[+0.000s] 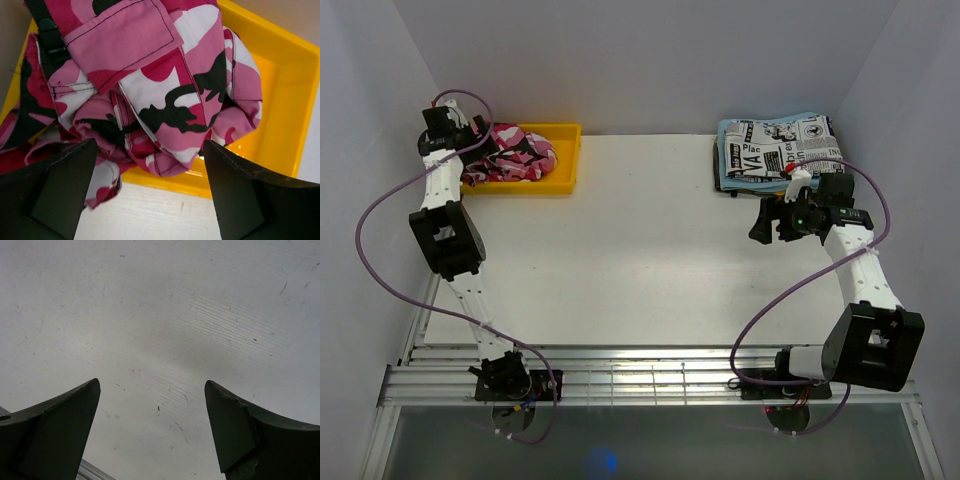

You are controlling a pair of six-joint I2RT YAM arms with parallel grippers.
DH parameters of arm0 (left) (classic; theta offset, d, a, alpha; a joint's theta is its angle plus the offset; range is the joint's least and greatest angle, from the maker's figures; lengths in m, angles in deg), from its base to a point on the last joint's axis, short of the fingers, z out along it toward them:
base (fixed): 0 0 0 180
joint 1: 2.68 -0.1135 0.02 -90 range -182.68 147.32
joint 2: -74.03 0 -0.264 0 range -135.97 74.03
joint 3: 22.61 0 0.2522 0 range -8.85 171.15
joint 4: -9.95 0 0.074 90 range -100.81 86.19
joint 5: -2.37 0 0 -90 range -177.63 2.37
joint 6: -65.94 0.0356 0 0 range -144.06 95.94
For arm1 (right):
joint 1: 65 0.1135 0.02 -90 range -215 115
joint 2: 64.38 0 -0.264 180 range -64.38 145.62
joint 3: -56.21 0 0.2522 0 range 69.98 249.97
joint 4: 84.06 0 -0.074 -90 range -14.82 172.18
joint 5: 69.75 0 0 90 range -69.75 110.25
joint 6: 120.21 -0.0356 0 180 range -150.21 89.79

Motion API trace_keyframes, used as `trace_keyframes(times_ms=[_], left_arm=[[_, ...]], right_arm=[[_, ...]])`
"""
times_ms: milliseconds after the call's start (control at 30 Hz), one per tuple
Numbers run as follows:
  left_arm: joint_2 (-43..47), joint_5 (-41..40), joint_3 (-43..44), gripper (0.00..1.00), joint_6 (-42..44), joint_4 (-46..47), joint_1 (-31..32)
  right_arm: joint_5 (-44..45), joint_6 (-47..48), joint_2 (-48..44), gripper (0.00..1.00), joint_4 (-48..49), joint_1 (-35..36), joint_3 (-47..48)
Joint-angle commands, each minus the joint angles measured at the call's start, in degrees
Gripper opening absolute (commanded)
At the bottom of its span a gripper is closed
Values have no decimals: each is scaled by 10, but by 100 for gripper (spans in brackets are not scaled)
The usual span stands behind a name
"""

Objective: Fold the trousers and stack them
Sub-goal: Grab the trousers from the pile

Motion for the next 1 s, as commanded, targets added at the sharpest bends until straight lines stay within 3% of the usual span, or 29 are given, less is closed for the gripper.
trace_keyframes(times_ms=[0,267,400,433,600,733,967], left_arm=[[-19,-16,-1,98,-1,83,3],[-100,64,13,98,-74,138,4],[-114,169,8,93,-105,202,4],[-113,188,6,89,-106,211,4],[-59,259,-55,39,-120,344,3],[-31,317,-5,1,-135,376,0],[33,325,103,0,-177,443,-3]], right_arm=[[3,-4,12,90,7,-2,16],[25,-1,15,90,-7,-2,27],[35,5,10,90,-20,-2,32],[40,7,10,90,-21,-2,31],[40,10,6,90,-22,-2,31],[37,12,0,90,-18,-2,38],[49,26,-12,90,-17,-6,64]])
